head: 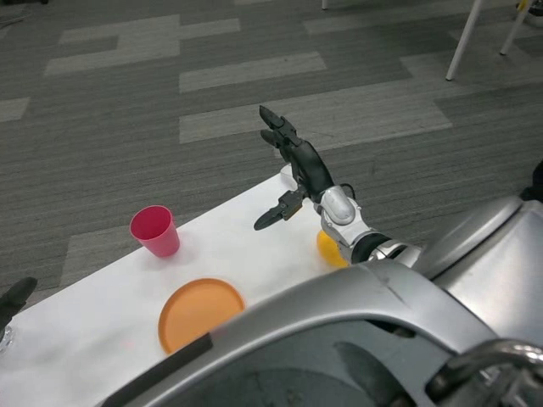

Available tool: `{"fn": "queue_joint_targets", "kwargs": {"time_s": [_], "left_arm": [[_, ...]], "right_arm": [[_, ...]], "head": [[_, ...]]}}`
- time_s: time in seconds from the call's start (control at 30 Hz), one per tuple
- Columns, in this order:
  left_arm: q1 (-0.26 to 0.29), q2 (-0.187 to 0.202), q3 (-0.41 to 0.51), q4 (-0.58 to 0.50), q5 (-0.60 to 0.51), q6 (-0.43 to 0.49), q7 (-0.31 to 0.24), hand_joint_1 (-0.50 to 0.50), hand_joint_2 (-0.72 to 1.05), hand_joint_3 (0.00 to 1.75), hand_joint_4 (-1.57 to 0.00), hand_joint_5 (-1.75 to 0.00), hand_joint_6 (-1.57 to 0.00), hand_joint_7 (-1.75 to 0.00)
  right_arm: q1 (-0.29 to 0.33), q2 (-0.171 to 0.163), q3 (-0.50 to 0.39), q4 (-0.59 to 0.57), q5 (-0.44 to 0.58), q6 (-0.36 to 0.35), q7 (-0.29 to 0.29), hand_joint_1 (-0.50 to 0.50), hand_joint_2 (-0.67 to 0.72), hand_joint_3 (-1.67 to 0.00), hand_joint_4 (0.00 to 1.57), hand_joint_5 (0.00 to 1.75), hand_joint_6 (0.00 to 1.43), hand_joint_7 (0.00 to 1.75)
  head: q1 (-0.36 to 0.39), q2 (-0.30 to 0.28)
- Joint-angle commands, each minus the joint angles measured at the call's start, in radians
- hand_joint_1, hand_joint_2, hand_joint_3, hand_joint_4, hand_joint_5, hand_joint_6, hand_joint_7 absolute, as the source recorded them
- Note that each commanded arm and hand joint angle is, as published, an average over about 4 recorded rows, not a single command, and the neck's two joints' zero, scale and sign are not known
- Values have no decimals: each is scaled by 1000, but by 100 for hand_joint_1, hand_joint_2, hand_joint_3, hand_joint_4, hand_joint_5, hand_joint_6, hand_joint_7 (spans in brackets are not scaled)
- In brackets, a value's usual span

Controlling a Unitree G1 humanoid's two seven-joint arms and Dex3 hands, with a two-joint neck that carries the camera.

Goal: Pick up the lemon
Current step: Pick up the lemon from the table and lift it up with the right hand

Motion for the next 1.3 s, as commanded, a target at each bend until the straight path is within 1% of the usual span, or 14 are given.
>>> {"fn": "queue_joint_targets", "kwargs": {"time_s": [0.03,0.07,0.17,0.2,0.37,0.43,0.5,0.57,0.67,0.77,0.97,1.1,1.17,1.3], "left_arm": [[-34,11,-10,3,5,10,-1,50,105,9,0,0,0,0],[-37,11,-13,4,5,10,-1,50,105,9,0,0,0,0],[-46,12,-21,5,4,13,-1,50,105,9,0,0,0,0],[-49,12,-24,5,4,15,-1,50,105,9,0,0,0,0],[-70,11,-42,9,4,25,-2,50,105,9,0,0,0,0],[-76,11,-48,11,4,28,-1,50,105,9,0,0,0,0],[-81,11,-54,13,3,31,0,50,105,9,0,0,0,0],[-84,11,-56,14,2,31,0,50,105,9,0,0,0,0],[-88,11,-60,16,2,34,0,50,105,4,0,0,0,0],[-90,11,-64,17,2,37,0,50,105,7,0,0,0,0],[-91,11,-64,17,2,38,0,50,105,9,0,0,0,0],[-92,11,-67,21,3,42,0,50,105,9,0,0,0,0],[-94,10,-69,23,4,44,0,50,105,9,0,0,0,0],[-94,10,-70,23,4,44,0,50,105,9,0,0,0,0]], "right_arm": [[55,-14,-63,-20,15,1,2,3,46,-10,0,51,0,0],[78,-12,-86,-22,19,1,2,6,50,-8,0,48,0,0],[117,-5,-134,-14,26,1,2,12,60,-8,0,48,0,0],[126,-2,-148,-9,26,1,2,12,60,-6,0,48,0,0],[170,14,-246,38,26,1,8,12,60,-8,0,48,0,0],[184,20,-276,46,26,1,10,12,60,-4,0,48,0,0],[204,34,-315,54,26,1,15,12,60,-2,0,48,0,0],[221,50,-349,68,26,0,25,12,60,-6,0,48,0,0],[236,64,-380,97,26,-1,32,12,60,-2,0,41,0,0],[243,73,-409,135,26,-1,42,12,60,0,0,39,0,0],[258,83,-425,181,26,-1,48,12,60,0,0,39,0,0],[257,85,-416,221,24,-1,49,8,60,-4,0,39,0,0],[254,85,-408,242,22,-2,52,6,60,-2,0,39,0,0],[240,78,-396,295,3,-6,78,4,49,0,0,48,0,0]], "head": [[-14,-2],[-23,-4],[-32,-10],[-34,-10],[-53,-21],[-57,-23],[-61,-24],[-61,-26],[-61,-27],[-69,-35],[-69,-35],[-69,-35],[-74,-39],[-79,-45]]}}
